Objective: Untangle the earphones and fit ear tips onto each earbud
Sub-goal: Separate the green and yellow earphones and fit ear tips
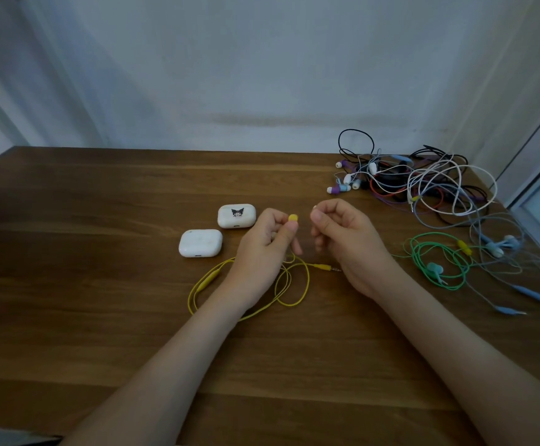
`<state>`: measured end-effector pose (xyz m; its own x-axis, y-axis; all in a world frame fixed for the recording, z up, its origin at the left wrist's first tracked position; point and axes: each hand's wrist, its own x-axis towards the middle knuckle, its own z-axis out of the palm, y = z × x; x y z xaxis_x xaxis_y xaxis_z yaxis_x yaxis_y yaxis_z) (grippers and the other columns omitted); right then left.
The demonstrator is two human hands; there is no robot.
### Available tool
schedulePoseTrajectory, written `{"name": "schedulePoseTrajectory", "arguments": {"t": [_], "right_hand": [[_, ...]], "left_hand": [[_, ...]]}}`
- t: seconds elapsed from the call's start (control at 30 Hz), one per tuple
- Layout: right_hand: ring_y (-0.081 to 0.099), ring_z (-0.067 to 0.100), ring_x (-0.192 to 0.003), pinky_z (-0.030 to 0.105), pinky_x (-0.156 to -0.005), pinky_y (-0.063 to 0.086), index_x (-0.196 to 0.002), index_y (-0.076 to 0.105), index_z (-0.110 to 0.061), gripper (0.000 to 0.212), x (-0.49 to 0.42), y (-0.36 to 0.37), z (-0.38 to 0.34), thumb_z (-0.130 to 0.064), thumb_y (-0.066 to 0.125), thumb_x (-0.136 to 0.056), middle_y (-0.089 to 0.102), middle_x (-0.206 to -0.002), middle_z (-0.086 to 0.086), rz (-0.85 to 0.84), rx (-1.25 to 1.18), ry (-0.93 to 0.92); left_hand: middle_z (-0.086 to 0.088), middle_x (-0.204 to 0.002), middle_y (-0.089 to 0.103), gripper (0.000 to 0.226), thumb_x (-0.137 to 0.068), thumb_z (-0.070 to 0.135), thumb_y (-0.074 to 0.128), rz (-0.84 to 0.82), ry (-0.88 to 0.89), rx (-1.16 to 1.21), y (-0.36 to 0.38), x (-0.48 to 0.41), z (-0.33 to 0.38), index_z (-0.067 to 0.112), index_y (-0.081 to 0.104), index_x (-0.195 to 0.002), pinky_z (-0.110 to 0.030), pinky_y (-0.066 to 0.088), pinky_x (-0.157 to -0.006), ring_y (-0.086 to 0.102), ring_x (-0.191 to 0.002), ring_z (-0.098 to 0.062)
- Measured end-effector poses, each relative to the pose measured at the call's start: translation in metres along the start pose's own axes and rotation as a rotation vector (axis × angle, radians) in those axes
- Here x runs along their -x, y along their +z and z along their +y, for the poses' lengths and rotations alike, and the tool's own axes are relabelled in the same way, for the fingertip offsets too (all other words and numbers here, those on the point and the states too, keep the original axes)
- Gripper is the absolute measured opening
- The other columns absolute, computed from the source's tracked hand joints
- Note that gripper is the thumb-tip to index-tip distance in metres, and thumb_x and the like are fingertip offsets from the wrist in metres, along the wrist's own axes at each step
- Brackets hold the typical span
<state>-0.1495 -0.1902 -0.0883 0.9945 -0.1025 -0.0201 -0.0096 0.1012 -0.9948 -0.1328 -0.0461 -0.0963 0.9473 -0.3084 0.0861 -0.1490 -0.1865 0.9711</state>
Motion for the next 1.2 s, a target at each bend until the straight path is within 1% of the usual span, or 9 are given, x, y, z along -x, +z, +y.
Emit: {"name": "schedulePoseTrajectory", "arguments": {"t": [0.13, 0.23, 0.33, 0.47, 0.6, 0.77, 0.93, 1.07, 1.2], "right_hand": [[0.053, 0.010, -0.064, 0.023, -0.059, 0.047, -0.090, 0.060, -0.009, 0.005, -0.0007, -0.0009, 0.0002, -0.005, 0.057, -0.091, 0.057, -0.071, 0.001, 0.009, -0.049, 0.051], [0.057, 0.011, -0.070, 0.023, -0.066, 0.052, -0.096, 0.061, -0.005, 0.012, -0.0008, -0.0010, 0.0005, -0.005, 0.049, -0.095, 0.059, -0.077, 0.004, -0.063, -0.126, 0.087], [0.058, 0.012, -0.071, 0.024, -0.068, 0.052, -0.096, 0.060, -0.006, 0.016, -0.0010, -0.0003, 0.0004, -0.002, 0.045, -0.096, 0.061, -0.078, 0.005, -0.109, -0.107, 0.102], [0.061, 0.012, -0.066, 0.023, -0.065, 0.055, -0.093, 0.057, -0.005, 0.012, -0.0021, -0.0011, 0.0006, 0.002, 0.047, -0.094, 0.064, -0.074, 0.007, -0.088, -0.165, 0.140], [0.062, 0.012, -0.068, 0.023, -0.066, 0.055, -0.091, 0.059, -0.005, 0.011, -0.0028, -0.0047, 0.0015, -0.002, 0.050, -0.094, 0.064, -0.075, 0.005, -0.124, -0.170, 0.190], [0.050, 0.008, -0.064, 0.021, -0.059, 0.045, -0.086, 0.060, -0.011, 0.016, -0.0004, -0.0044, 0.0001, -0.007, 0.048, -0.096, 0.055, -0.072, -0.001, -0.139, -0.021, 0.163], [0.046, 0.008, -0.060, 0.019, -0.053, 0.040, -0.086, 0.061, -0.011, 0.018, 0.0006, -0.0055, -0.0014, -0.007, 0.046, -0.096, 0.053, -0.071, -0.002, -0.169, -0.008, 0.151], [0.045, 0.009, -0.062, 0.021, -0.056, 0.039, -0.083, 0.060, -0.011, 0.021, -0.0003, -0.0061, 0.0009, -0.007, 0.045, -0.097, 0.052, -0.072, 0.000, -0.189, -0.041, 0.140], [0.045, 0.010, -0.065, 0.022, -0.059, 0.039, -0.084, 0.057, -0.008, 0.021, -0.0006, -0.0051, 0.0072, -0.008, 0.042, -0.098, 0.051, -0.074, 0.006, -0.242, -0.077, 0.109]], "left_hand": [[0.006, -0.061, 0.062, 0.009, -0.102, 0.026, 0.042, -0.052, -0.032, 0.042, 0.0024, 0.0005, 0.0013, 0.024, 0.051, -0.100, -0.024, 0.041, -0.058, 0.048, -0.054, -0.004], [0.006, -0.061, 0.061, 0.014, -0.103, 0.023, 0.039, -0.064, -0.049, 0.056, 0.0030, 0.0013, 0.0026, 0.023, 0.052, -0.097, -0.018, 0.039, -0.053, 0.047, -0.052, -0.001], [0.005, -0.061, 0.061, 0.016, -0.103, 0.022, 0.039, -0.055, -0.056, 0.066, 0.0030, 0.0017, 0.0027, 0.022, 0.052, -0.093, -0.015, 0.038, -0.051, 0.046, -0.052, -0.001], [0.006, -0.059, 0.059, 0.018, -0.103, 0.022, 0.039, -0.047, -0.069, 0.082, 0.0032, 0.0011, 0.0025, 0.020, 0.054, -0.094, -0.014, 0.038, -0.050, 0.046, -0.051, 0.000], [0.008, -0.057, 0.058, 0.020, -0.103, 0.022, 0.039, -0.040, -0.091, 0.133, 0.0036, 0.0012, 0.0033, 0.020, 0.057, -0.094, -0.013, 0.038, -0.049, 0.047, -0.050, 0.001], [0.009, -0.057, 0.059, 0.020, -0.102, 0.024, 0.041, -0.034, -0.120, 0.177, 0.0032, -0.0008, 0.0011, 0.020, 0.060, -0.095, -0.018, 0.034, -0.047, 0.044, -0.046, -0.002], [0.008, -0.058, 0.058, 0.020, -0.102, 0.024, 0.042, -0.059, -0.119, 0.217, 0.0015, -0.0020, 0.0002, 0.018, 0.058, -0.094, -0.017, 0.034, -0.045, 0.043, -0.045, -0.002], [0.007, -0.065, 0.060, 0.018, -0.102, 0.025, 0.042, -0.073, -0.088, 0.182, 0.0011, 0.0010, 0.0014, 0.019, 0.056, -0.092, -0.018, 0.035, -0.049, 0.044, -0.048, -0.001], [0.010, -0.068, 0.065, 0.017, -0.102, 0.025, 0.043, -0.023, -0.025, 0.074, 0.0021, 0.0029, 0.0017, 0.021, 0.055, -0.091, -0.022, 0.040, -0.058, 0.050, -0.055, -0.001]]}}
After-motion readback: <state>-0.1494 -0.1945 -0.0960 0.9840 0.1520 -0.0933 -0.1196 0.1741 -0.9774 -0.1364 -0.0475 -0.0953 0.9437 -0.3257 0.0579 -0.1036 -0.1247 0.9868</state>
